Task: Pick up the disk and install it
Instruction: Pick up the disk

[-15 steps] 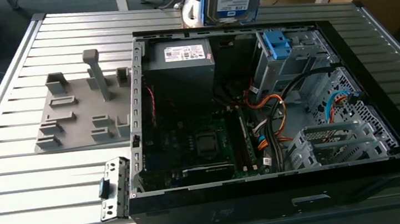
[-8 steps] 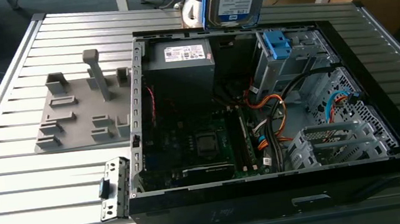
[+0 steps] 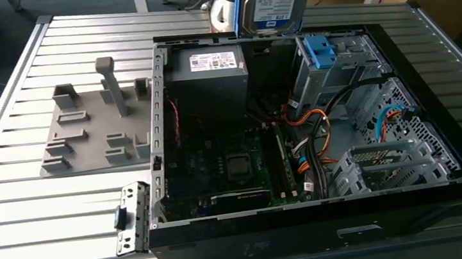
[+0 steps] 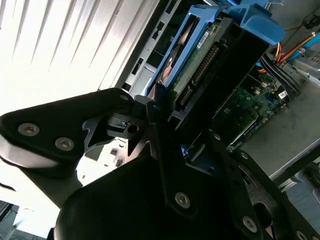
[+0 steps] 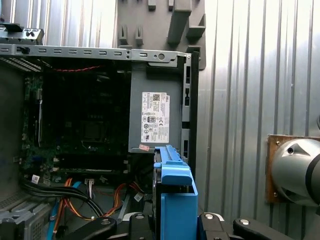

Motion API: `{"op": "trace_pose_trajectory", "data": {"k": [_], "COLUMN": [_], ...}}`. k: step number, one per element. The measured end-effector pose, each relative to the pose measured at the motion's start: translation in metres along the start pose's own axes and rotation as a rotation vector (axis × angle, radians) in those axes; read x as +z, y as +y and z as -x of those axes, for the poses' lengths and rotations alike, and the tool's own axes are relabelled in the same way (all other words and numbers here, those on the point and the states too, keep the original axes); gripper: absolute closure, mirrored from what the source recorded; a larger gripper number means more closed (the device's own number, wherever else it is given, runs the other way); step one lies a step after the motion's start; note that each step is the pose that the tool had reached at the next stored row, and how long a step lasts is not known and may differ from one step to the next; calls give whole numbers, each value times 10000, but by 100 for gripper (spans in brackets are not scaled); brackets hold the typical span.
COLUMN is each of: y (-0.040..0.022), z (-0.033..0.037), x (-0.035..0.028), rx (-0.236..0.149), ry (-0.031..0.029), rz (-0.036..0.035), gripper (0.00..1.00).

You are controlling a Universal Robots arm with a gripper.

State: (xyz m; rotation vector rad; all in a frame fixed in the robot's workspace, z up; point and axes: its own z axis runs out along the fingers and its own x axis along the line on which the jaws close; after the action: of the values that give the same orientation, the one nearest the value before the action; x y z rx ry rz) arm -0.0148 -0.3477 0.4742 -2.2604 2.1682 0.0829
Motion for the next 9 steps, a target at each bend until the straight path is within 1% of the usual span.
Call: {"op": "trace_pose_trajectory", "data": {"k": [9], "y": [-5], "z": [-95], "x": [-2], "rx": [0], "ry": [2], "rz": [0], "gripper": [64]}}
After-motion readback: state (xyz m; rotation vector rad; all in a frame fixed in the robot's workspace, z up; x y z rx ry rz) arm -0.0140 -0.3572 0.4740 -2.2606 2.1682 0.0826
